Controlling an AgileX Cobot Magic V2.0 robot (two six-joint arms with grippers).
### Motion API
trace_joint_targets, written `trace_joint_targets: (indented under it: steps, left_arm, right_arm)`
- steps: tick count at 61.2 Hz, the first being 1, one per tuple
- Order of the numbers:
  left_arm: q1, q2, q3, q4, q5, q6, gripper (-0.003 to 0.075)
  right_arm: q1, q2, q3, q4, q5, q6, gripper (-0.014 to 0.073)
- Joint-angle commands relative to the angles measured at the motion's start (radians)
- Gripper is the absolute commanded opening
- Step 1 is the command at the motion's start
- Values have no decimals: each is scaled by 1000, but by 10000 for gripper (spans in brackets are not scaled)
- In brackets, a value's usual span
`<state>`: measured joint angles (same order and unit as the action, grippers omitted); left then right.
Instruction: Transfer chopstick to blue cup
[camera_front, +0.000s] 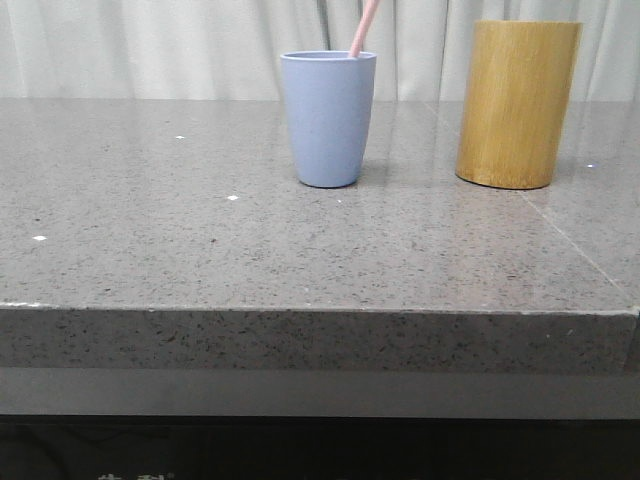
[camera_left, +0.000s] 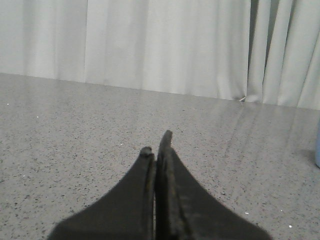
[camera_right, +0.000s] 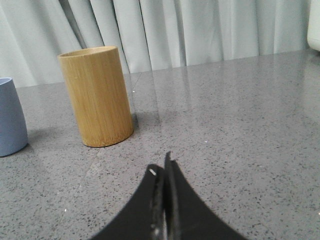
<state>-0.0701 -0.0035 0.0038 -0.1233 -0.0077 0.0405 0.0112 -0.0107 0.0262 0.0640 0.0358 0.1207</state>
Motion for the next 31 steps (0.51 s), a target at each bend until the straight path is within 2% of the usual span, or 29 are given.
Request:
trace_joint_targets:
  steps: [1,8,31]
  left_arm:
    - [-1,-24,12,-9,-74,-7,-19]
    - [-1,-24,12,-9,-74,-7,-19]
    - [-1,-24,12,-9,-74,-7,-19]
  right_arm:
    - [-6,-20,-3,5,-93,-68,-67]
    - [-6,-21,-3,6,-93,-114,-67]
    - [-27,-21,-3,6,-93,-121,-67]
